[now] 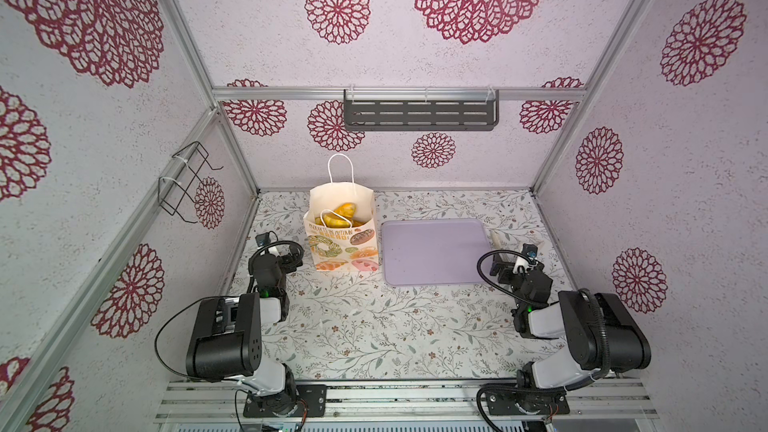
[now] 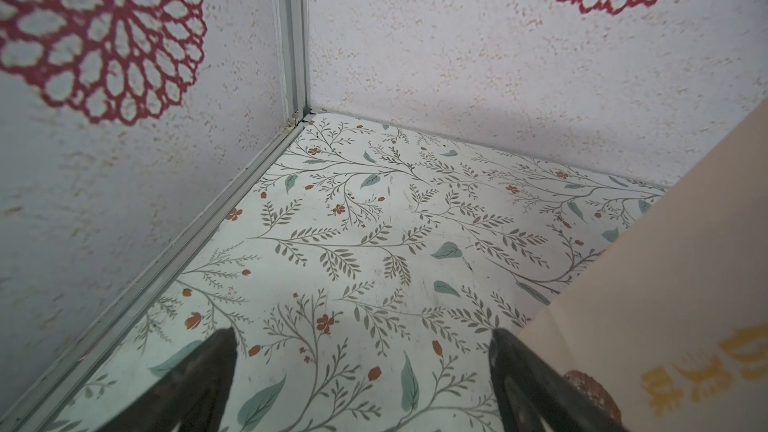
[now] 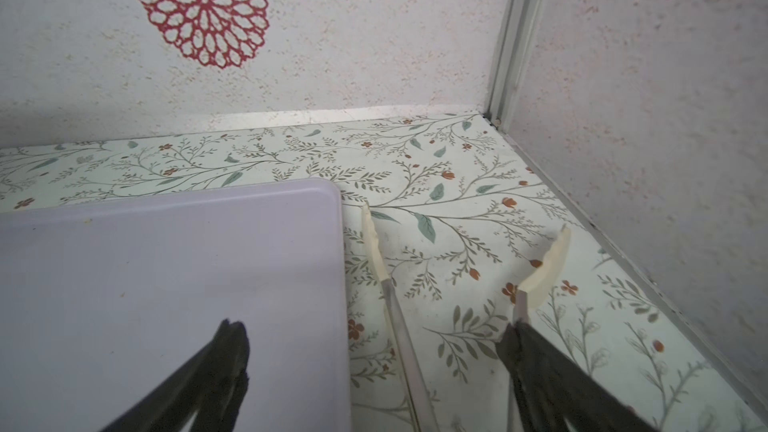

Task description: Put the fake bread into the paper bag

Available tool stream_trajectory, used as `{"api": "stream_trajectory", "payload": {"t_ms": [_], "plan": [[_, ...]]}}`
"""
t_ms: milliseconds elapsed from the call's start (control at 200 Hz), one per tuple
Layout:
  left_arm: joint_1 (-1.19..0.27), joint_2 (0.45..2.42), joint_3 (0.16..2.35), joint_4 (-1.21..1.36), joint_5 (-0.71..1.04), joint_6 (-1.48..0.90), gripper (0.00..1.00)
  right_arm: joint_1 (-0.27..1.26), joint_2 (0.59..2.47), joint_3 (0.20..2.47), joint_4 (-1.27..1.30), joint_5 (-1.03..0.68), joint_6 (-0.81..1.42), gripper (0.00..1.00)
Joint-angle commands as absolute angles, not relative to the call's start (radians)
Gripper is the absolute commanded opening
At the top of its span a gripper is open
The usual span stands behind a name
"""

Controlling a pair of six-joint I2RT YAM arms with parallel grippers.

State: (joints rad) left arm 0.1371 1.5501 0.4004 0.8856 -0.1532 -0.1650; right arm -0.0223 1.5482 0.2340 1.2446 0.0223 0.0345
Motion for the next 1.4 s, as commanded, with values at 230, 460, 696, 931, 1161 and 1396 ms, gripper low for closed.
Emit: {"api": "stream_trajectory", "payload": {"t_ms": [230,460,696,931,1161,1396], "plan": [[0.106,1.559,0.415,0.907,-0.235,-0.126,0.97,-0.020,1.539,0.259,1.196,0.005,0.013,0.99],[0.106,1.560,0.415,0.906,-0.235,-0.126,0.97,-0.015,1.535,0.252,1.204,0.014,0.008,0.99],[0.102,1.560,0.414,0.910,-0.242,-0.124,0.97,-0.015,1.534,0.252,1.204,0.014,0.008,0.99],[0.101,1.560,0.414,0.910,-0.244,-0.124,0.97,-0.015,1.534,0.252,1.204,0.014,0.009,0.99],[0.101,1.560,0.413,0.910,-0.244,-0.124,0.97,-0.015,1.534,0.252,1.203,0.015,0.008,0.99],[0.101,1.560,0.413,0.910,-0.244,-0.125,0.97,-0.015,1.534,0.253,1.204,0.015,0.008,0.99]]}}
